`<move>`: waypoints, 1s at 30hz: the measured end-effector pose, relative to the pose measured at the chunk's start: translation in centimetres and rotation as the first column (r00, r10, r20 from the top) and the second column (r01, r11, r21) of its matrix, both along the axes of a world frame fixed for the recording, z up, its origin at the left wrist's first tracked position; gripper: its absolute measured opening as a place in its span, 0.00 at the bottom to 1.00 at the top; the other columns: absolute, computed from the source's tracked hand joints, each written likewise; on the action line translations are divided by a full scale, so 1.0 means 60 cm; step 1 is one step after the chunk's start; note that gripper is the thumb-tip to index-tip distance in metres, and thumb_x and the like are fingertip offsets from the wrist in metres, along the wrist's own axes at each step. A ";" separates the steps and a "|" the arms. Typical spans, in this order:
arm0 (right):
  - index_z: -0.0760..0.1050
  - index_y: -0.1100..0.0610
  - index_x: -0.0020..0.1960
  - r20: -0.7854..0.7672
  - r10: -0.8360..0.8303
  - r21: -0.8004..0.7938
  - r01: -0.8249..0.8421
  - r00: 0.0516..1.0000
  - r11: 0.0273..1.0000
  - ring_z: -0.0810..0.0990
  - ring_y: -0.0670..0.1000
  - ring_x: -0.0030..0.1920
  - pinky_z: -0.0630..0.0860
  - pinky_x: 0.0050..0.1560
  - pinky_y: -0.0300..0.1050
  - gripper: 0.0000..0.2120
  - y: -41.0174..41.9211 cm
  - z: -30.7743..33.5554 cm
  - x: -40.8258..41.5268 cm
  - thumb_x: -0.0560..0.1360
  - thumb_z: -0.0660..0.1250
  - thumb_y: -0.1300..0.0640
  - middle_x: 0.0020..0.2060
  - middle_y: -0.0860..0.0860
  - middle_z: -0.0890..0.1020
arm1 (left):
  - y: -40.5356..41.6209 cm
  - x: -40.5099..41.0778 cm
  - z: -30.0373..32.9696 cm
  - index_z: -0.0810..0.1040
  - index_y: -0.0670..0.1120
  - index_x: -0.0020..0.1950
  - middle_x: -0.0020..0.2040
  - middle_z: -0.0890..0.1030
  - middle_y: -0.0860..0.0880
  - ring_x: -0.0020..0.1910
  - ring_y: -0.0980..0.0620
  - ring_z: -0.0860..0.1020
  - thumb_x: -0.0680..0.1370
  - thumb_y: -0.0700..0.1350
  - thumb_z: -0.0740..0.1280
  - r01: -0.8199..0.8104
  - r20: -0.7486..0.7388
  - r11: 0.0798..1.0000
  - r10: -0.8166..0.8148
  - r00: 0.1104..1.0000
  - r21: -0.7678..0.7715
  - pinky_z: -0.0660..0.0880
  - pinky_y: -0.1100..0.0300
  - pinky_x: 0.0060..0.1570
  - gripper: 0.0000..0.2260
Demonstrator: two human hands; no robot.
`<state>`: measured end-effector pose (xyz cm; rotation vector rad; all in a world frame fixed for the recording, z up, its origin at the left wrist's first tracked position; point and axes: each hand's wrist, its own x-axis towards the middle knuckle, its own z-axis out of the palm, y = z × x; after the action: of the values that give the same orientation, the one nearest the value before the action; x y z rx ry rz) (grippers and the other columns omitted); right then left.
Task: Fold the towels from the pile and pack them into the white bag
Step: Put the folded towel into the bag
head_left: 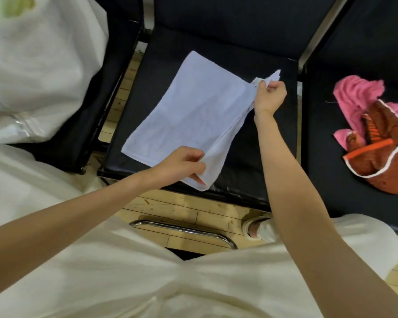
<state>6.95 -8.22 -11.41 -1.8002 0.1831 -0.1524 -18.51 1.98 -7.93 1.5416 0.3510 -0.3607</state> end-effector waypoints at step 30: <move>0.75 0.59 0.50 -0.166 0.671 -0.383 -0.674 0.723 0.632 0.78 0.45 0.39 0.75 0.42 0.32 0.03 0.158 -0.010 -0.201 0.77 0.63 0.60 0.41 0.49 0.78 | 0.216 -0.095 -0.020 0.77 0.41 0.43 0.38 0.79 0.43 0.38 0.44 0.79 0.76 0.45 0.65 0.042 -0.157 0.486 0.199 0.967 0.873 0.77 0.52 0.38 0.07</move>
<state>-5.11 1.26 -12.02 -2.1799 -0.5807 0.3906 -24.19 14.92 -9.12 2.5044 0.9062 -0.3002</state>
